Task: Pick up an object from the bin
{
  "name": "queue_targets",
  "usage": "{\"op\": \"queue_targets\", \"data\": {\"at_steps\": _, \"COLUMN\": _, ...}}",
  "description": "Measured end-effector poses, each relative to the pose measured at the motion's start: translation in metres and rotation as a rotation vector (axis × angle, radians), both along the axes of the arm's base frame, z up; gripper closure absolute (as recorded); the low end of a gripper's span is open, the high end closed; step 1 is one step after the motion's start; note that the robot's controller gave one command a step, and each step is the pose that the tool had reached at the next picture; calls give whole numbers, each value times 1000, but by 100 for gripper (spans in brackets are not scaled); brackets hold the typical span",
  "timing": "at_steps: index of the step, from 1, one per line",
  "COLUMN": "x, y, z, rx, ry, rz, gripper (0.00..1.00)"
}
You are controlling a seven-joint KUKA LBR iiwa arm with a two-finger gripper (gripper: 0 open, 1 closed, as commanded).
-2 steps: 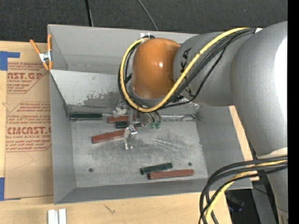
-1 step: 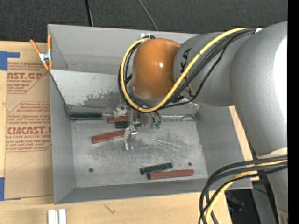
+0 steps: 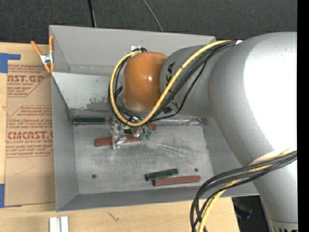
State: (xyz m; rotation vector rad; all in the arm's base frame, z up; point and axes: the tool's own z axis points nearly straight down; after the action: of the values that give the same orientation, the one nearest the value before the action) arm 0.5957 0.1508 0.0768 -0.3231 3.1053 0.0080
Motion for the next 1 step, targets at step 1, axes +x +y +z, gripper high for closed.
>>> {"op": "queue_targets", "data": {"at_steps": 1, "x": 0, "y": 0, "z": 0, "rx": 0, "ry": 0, "rz": 0, "gripper": 100}}
